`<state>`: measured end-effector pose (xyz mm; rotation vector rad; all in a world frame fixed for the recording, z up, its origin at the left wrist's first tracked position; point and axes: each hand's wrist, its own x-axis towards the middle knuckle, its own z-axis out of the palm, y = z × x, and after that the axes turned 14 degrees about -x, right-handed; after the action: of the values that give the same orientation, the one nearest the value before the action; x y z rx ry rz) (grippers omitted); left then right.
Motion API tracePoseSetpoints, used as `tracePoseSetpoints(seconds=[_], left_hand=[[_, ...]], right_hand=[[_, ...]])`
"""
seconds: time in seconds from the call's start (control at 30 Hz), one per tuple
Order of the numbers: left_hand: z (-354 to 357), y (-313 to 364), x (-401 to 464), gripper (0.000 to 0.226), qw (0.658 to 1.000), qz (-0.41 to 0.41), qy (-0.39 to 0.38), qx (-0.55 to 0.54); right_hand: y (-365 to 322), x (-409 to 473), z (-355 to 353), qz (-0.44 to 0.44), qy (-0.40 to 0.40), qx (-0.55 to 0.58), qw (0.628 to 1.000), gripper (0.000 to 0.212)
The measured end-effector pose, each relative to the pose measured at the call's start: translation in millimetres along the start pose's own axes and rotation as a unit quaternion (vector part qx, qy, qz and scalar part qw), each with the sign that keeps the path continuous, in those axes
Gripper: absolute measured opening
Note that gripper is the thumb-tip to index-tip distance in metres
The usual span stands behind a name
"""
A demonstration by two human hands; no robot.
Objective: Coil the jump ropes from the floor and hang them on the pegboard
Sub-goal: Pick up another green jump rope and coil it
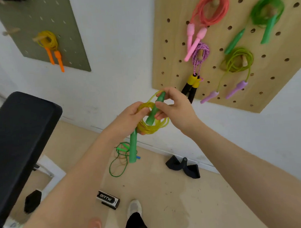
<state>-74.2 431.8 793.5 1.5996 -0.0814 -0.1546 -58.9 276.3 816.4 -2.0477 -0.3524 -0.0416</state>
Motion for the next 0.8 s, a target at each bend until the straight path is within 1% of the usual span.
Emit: tracePoseSetpoints(seconds=[0.07,0.13,0.2,0.23,0.27,0.3,0.33,0.37,0.4,0.47,0.53,0.57,0.63,0.67,0.7,0.73,0.8], left_hand=[[-27.7,0.6,24.0,0.024,1.0,0.0,0.024,-0.007],[-54.4,3.6,47.6,0.022,0.998,0.011,0.061,-0.013],[-77.9,7.3,71.4,0.017,0.994,0.033,0.1,-0.002],[-89.3,8.8,83.6,0.018,0.992,0.042,0.116,-0.001],[-101.2,9.8,95.8,0.02,0.99,0.045,0.131,-0.011],[-113.3,10.0,107.9,0.02,0.988,0.045,0.145,-0.028],[-125.4,9.7,119.6,0.019,0.985,0.045,0.159,-0.046],[-135.9,8.9,130.5,0.018,0.983,0.045,0.17,-0.055],[-144.9,8.0,140.7,0.018,0.982,0.042,0.177,-0.052],[-155.9,5.7,159.8,0.018,0.983,0.038,0.171,-0.052],[-163.0,2.4,178.7,0.02,0.983,0.025,0.164,-0.084],[-166.6,1.0,188.2,0.02,0.98,0.02,0.169,-0.1],[-176.5,-0.8,207.2,0.018,0.975,0.018,0.195,-0.108],[-181.7,0.0,215.8,0.018,0.972,0.022,0.211,-0.101],[-186.3,1.3,223.4,0.018,0.97,0.026,0.224,-0.086],[-190.5,3.4,230.3,0.018,0.969,0.031,0.234,-0.07],[-198.9,6.5,244.3,0.015,0.968,0.037,0.245,-0.026]], right_hand=[[0.5,33.3,17.7,-0.053,-0.01,-0.068,0.996,0.023],[1.2,69.3,35.3,-0.135,-0.031,-0.179,0.974,0.017],[1.2,105.9,53.2,-0.223,-0.031,-0.313,0.923,0.013],[0.3,124.1,61.9,-0.251,-0.017,-0.367,0.895,0.012],[-1.8,140.7,71.3,-0.278,0.006,-0.405,0.871,0.015],[-2.6,155.8,81.3,-0.31,0.024,-0.429,0.848,0.023],[-2.5,169.2,90.7,-0.334,0.024,-0.441,0.833,0.03],[-1.4,181.5,98.8,-0.343,0.018,-0.44,0.83,0.034],[1.2,193.7,104.1,-0.34,0.012,-0.43,0.836,0.036],[8.4,217.7,111.2,-0.329,0.032,-0.409,0.85,0.037],[15.6,243.0,115.9,-0.34,0.061,-0.397,0.85,0.03],[16.9,256.6,117.3,-0.34,0.071,-0.383,0.856,0.025],[15.4,287.1,120.5,-0.307,0.064,-0.339,0.887,0.013],[15.9,303.4,122.3,-0.276,0.046,-0.311,0.908,0.012],[15.4,318.5,124.2,-0.241,0.025,-0.285,0.927,0.025],[14.6,333.8,125.5,-0.208,-0.002,-0.257,0.944,0.043],[10.6,364.8,129.5,-0.147,-0.091,-0.181,0.968,0.077]])
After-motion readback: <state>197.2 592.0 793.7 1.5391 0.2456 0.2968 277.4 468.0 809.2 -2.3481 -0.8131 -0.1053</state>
